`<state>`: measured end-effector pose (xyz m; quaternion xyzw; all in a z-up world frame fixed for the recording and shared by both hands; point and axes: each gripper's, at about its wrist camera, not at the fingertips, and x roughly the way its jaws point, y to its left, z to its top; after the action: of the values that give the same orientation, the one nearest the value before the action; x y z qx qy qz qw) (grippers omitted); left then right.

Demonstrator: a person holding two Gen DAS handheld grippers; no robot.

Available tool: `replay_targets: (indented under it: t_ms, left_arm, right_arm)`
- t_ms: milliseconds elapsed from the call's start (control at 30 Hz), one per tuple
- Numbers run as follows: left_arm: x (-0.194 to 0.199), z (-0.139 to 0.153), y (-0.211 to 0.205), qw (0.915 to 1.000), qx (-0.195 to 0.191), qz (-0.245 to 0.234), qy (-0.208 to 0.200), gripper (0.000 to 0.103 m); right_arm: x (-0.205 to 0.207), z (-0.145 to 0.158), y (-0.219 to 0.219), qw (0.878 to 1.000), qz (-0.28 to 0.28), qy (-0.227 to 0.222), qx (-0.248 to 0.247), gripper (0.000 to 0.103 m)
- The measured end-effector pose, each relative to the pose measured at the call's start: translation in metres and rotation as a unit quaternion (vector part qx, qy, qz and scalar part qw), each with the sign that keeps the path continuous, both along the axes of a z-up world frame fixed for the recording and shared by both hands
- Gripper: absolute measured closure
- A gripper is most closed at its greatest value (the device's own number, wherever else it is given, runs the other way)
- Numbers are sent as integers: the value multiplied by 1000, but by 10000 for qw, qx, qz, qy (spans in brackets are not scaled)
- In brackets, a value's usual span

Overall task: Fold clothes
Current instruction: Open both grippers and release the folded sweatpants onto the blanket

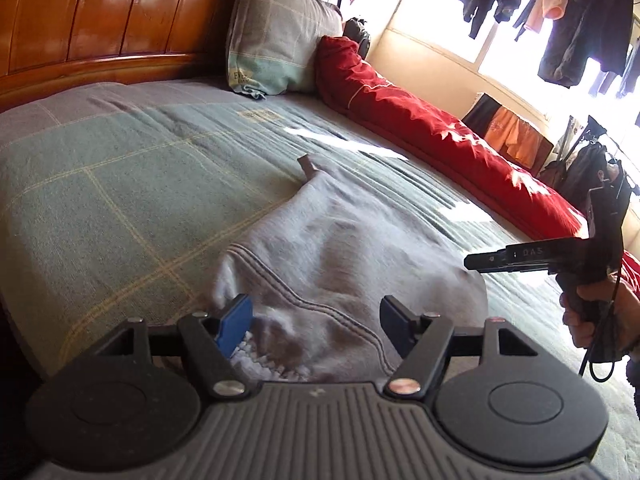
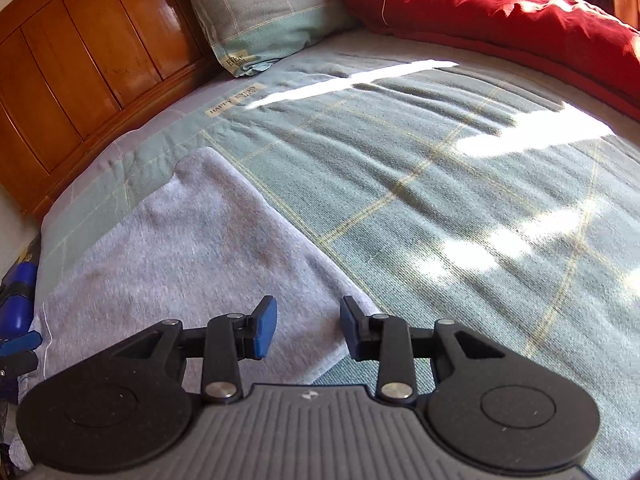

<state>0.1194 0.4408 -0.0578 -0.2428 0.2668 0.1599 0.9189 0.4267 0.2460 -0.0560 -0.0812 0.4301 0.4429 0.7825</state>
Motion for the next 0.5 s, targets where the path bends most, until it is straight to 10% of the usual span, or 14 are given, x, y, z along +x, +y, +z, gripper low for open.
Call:
replay_targets:
  t_ms: [500]
  left_arm:
    - [-21,-5,-79,9927,328,-1093,385,27]
  right_arm:
    - [-97,5,8,9919,1191,-354,-264,54]
